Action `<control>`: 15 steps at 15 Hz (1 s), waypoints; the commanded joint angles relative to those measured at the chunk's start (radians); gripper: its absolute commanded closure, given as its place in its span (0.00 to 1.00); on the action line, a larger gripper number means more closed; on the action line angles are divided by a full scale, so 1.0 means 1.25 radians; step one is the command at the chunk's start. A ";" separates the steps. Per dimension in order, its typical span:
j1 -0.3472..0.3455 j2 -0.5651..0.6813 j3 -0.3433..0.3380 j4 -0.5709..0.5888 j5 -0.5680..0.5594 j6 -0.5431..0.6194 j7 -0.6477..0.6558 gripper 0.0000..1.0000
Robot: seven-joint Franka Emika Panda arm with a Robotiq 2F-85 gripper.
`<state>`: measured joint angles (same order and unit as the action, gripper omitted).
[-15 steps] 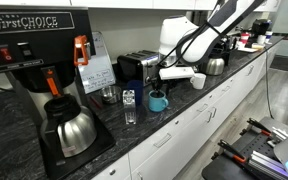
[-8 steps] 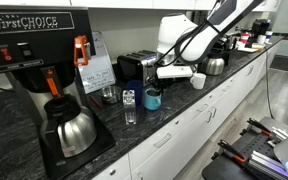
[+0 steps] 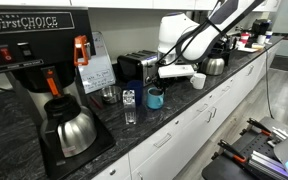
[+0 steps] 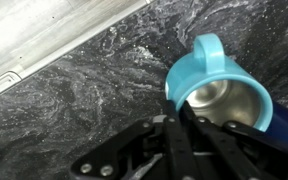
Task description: Move the blue mug to the right of the white mug
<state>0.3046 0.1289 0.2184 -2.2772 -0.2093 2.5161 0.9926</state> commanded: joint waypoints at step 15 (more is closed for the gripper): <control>-0.041 -0.036 -0.025 0.074 0.032 -0.208 0.105 0.98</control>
<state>0.2662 0.0721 0.1909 -2.2142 -0.1763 2.2796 1.1087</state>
